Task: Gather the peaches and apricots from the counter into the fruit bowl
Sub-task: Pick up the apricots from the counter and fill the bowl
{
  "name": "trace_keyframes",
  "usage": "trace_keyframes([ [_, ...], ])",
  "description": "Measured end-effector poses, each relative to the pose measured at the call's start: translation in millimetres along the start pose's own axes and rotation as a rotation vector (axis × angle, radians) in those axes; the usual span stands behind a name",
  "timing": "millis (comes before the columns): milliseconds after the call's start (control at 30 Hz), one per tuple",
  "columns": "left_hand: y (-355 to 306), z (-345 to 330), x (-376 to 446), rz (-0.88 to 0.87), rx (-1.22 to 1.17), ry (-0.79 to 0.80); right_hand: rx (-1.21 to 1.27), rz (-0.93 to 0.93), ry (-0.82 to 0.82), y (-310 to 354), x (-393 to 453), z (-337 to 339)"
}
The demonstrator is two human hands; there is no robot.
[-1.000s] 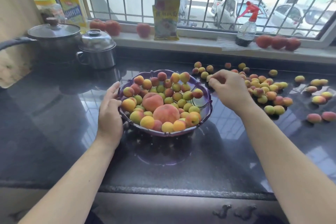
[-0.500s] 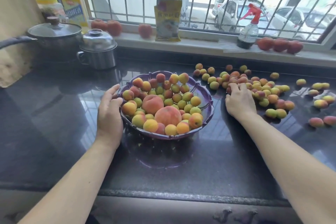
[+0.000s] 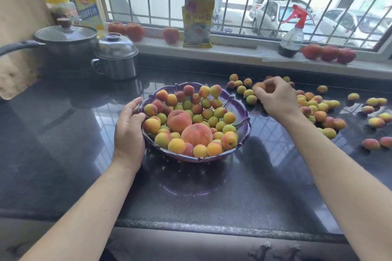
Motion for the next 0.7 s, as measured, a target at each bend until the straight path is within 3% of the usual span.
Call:
trace_keyframes([
  [67, 1, 1, 2, -0.008, -0.003, -0.009, 0.123, 0.118, 0.028, 31, -7, 10],
  [167, 0, 1, 1, 0.002, -0.013, -0.01, -0.093, 0.27, 0.166, 52, -17, -1],
  [233, -1, 0, -2, 0.005, -0.022, -0.009, -0.112, 0.224, 0.077, 45, -17, -6],
  [333, -2, -1, -3, -0.009, -0.018, -0.009, 0.047, 0.04, -0.043, 16, -13, -2],
  [433, 1, -1, -1, -0.009, -0.001, 0.003, -0.223, -0.059, 0.065, -23, -5, -19],
  [533, 0, -2, -2, -0.021, -0.017, -0.006, -0.435, -0.047, 0.231, -46, -7, -43],
  [700, -3, -2, -4, -0.033, -0.074, -0.034, -0.518, 0.029, 0.062, -53, -6, -62],
])
Point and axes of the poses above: each hand's wrist, its own x-axis towards the middle knuckle, its own z-axis out of the back of the hand, y = z × x, the point moved 1 cm from there along x, towards the middle knuckle, and after that the axes turned 14 degrees about -x, right-handed, at the moved point
